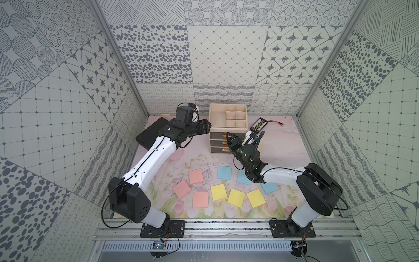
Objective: Please put the sticky notes in the drawer by color
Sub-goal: Open the drawer in the storage box.
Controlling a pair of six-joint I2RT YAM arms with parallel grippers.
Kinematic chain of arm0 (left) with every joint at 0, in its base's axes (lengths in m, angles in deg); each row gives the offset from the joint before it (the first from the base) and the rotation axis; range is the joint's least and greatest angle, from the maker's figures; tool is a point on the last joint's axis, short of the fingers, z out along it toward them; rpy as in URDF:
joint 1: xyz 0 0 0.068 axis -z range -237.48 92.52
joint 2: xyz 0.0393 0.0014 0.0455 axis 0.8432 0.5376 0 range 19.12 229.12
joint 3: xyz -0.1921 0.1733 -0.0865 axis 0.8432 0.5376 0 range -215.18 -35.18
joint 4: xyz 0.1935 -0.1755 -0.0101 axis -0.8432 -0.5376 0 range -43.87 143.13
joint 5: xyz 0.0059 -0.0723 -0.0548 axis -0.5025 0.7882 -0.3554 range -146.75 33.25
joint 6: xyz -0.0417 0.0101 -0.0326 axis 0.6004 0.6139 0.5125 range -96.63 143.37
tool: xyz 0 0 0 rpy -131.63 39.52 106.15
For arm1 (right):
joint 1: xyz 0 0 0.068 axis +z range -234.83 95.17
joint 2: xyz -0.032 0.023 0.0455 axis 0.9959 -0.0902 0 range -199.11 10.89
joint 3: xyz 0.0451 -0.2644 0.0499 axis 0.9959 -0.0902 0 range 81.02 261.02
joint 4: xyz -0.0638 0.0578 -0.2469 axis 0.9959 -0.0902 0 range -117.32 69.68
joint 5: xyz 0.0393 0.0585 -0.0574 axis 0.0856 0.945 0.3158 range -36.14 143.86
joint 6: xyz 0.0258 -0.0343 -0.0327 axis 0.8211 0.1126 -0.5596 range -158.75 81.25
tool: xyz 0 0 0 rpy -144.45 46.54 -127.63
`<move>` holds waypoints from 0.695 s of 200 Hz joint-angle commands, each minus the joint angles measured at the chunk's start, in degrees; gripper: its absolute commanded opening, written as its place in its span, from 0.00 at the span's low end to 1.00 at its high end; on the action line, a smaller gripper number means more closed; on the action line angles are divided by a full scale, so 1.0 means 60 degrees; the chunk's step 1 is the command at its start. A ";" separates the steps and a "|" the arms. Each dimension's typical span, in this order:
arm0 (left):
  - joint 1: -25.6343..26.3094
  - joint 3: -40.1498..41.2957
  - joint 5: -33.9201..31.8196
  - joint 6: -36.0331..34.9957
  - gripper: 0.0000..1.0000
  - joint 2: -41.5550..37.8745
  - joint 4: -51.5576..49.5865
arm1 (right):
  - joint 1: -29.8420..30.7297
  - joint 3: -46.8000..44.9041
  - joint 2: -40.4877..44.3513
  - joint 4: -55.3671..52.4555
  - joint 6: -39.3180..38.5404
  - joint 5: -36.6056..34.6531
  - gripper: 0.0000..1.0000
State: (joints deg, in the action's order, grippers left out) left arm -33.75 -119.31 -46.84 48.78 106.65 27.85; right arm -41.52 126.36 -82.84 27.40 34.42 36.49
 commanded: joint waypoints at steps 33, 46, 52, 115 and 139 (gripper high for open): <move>0.0396 -0.0837 -0.0254 -0.0895 0.68 0.0864 0.0570 | -0.0029 0.0346 -0.0148 0.0434 0.0087 -0.0166 0.51; 0.0429 -0.0887 -0.0185 -0.0935 0.62 0.0937 0.0609 | -0.0033 0.0367 -0.0207 0.0396 0.0138 -0.0182 0.51; 0.0437 -0.0929 -0.0158 -0.0953 0.58 0.0979 0.0623 | -0.0035 0.0370 -0.0234 0.0408 0.0174 -0.0175 0.51; 0.0455 -0.1094 0.0044 -0.0983 0.42 0.1159 0.0521 | -0.0033 0.0484 -0.0471 0.0543 0.0391 -0.0178 0.44; 0.0464 -0.1032 0.0189 -0.0983 0.43 0.1105 0.0549 | -0.0038 0.0533 -0.0507 0.0465 0.0406 -0.0197 0.43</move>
State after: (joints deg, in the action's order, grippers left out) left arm -31.31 -125.04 -47.45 44.43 113.49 29.23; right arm -41.54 127.54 -84.94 27.60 36.08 36.03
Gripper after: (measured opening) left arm 0.426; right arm 0.428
